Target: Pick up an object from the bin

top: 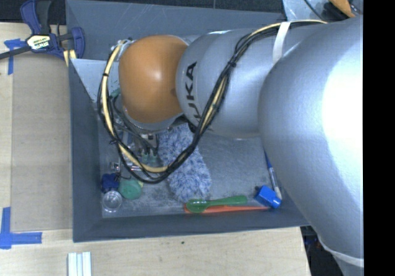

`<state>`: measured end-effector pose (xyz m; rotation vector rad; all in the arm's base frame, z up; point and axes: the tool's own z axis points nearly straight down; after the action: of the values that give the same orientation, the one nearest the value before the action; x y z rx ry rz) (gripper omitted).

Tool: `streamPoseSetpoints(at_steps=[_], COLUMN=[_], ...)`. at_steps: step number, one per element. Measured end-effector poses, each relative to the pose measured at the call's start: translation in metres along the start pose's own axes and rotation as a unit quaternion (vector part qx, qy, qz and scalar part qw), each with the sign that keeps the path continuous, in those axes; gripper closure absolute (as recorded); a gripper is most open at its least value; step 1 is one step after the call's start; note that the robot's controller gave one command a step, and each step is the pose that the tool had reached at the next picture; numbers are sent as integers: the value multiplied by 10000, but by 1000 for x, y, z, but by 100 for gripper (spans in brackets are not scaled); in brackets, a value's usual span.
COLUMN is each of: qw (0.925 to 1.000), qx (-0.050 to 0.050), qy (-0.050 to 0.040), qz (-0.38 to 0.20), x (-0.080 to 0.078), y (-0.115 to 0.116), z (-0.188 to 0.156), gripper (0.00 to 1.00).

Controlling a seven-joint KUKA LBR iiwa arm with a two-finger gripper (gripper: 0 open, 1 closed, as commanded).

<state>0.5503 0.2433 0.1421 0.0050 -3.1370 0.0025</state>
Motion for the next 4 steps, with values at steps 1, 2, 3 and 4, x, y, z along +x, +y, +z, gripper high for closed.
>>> streamPoseSetpoints(at_steps=[1,2,3,4], qw=[10000,9889,9782,9863], qx=[-13,-16,-16,-14], qy=[-34,-50,-45,-32], qz=[18,-1484,-2078,-1647], x=[-2,-67,-53,-12], y=[-1,-94,-159,-177], z=[-5,63,23,43], gripper=[0,0,0,0])
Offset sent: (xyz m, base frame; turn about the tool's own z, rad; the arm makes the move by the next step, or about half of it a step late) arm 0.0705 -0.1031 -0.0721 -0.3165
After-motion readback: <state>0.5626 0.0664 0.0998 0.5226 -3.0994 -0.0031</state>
